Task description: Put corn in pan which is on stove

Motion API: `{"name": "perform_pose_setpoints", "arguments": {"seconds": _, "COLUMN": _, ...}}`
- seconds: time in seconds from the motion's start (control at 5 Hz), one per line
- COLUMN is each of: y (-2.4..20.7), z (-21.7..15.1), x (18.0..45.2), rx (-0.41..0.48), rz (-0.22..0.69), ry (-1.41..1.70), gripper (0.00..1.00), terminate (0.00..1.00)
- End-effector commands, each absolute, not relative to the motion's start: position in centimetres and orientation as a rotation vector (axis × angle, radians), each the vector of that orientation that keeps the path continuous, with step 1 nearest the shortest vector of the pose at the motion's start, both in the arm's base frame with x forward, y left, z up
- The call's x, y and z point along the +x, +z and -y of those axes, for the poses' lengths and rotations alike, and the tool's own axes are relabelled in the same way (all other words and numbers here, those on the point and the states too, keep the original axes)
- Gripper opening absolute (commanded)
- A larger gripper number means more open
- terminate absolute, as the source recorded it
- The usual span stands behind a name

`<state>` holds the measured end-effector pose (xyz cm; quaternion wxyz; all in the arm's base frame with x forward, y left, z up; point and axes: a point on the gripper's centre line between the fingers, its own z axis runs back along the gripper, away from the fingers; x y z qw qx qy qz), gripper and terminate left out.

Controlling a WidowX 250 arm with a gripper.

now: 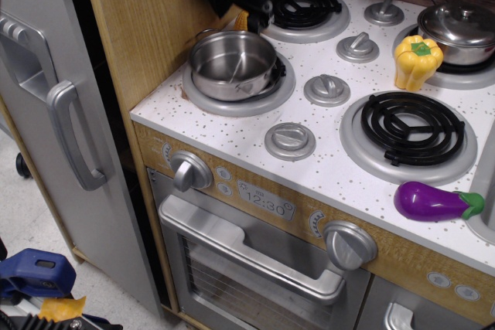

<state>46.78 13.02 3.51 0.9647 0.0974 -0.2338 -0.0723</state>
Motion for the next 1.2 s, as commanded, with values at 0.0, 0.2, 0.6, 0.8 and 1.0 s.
{"name": "perform_pose_setpoints", "arguments": {"seconds": 0.0, "y": 6.0, "z": -13.5, "x": 48.3, "rx": 0.228, "rz": 0.551, "ry": -0.166, "gripper": 1.0, "terminate": 0.0}}
{"name": "perform_pose_setpoints", "arguments": {"seconds": 0.2, "y": 6.0, "z": -13.9, "x": 49.1, "rx": 0.221, "rz": 0.564, "ry": -0.178, "gripper": 1.0, "terminate": 0.0}}
{"name": "perform_pose_setpoints", "arguments": {"seconds": 0.6, "y": 5.0, "z": -14.6, "x": 49.8, "rx": 0.203, "rz": 0.591, "ry": -0.186, "gripper": 1.0, "terminate": 0.0}}
{"name": "perform_pose_setpoints", "arguments": {"seconds": 0.8, "y": 4.5, "z": -14.6, "x": 49.7, "rx": 0.197, "rz": 0.602, "ry": -0.179, "gripper": 1.0, "terminate": 0.0}}
{"name": "perform_pose_setpoints", "arguments": {"seconds": 1.0, "y": 4.9, "z": -14.6, "x": 50.0, "rx": 0.193, "rz": 0.6, "ry": -0.18, "gripper": 0.0, "terminate": 0.0}}
